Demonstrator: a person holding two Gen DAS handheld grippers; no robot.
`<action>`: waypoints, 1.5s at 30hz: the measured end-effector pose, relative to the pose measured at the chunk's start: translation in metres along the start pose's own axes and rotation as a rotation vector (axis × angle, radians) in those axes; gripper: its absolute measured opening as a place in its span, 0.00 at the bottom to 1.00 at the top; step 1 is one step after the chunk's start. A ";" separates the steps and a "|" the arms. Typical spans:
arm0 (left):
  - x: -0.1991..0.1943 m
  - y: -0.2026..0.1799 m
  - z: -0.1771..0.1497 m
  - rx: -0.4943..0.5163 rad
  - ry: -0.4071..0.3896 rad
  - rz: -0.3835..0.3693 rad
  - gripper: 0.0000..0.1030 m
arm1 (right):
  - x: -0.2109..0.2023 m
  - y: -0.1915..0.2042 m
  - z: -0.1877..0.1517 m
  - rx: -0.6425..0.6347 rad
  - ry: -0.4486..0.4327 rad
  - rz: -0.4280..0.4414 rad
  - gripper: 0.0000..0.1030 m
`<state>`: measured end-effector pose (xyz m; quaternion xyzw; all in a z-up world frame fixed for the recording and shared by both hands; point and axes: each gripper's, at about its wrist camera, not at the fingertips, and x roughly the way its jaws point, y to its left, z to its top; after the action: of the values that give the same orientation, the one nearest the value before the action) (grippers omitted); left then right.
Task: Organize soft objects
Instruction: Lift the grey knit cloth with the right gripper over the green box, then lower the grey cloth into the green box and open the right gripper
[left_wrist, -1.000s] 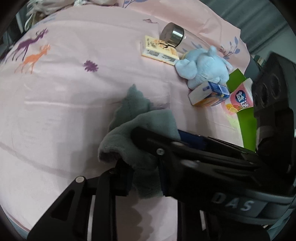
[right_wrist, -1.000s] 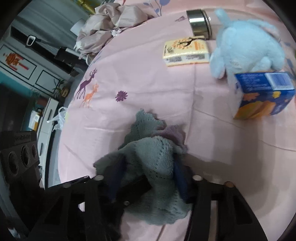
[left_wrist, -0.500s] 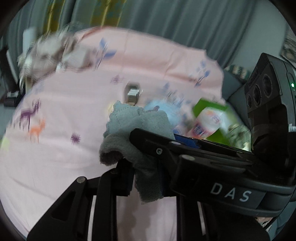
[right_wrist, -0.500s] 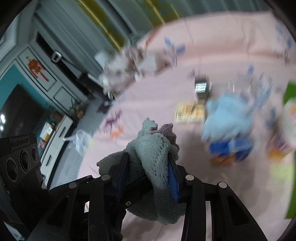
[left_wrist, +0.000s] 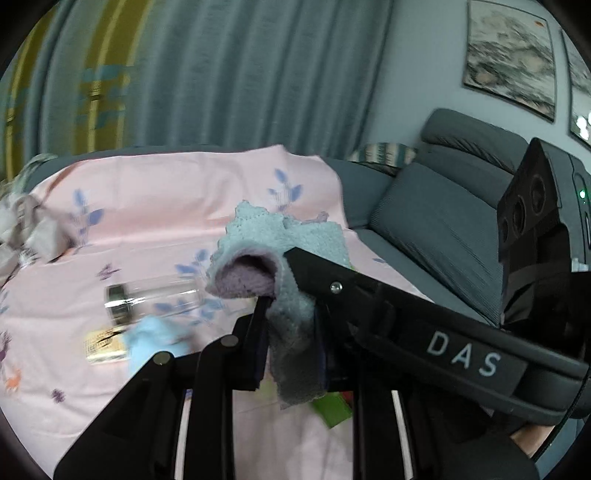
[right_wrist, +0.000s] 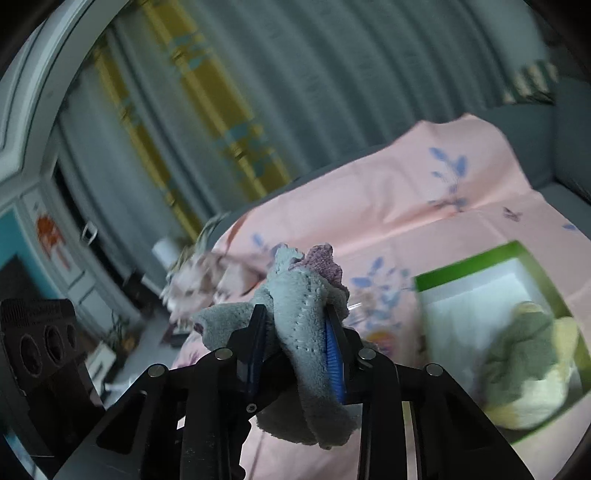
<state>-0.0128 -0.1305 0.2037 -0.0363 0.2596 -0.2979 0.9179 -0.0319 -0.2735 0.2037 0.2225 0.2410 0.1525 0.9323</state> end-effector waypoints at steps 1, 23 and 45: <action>0.010 -0.007 0.002 0.008 0.002 -0.022 0.17 | -0.005 -0.013 0.003 0.023 -0.015 -0.020 0.29; 0.150 -0.085 -0.009 0.065 0.253 -0.124 0.19 | -0.008 -0.162 0.000 0.371 -0.046 -0.298 0.27; 0.206 -0.093 -0.040 0.031 0.478 -0.073 0.25 | 0.005 -0.208 -0.024 0.561 0.101 -0.466 0.27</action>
<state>0.0598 -0.3193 0.0955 0.0402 0.4635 -0.3350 0.8193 -0.0031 -0.4413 0.0808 0.4009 0.3634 -0.1252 0.8316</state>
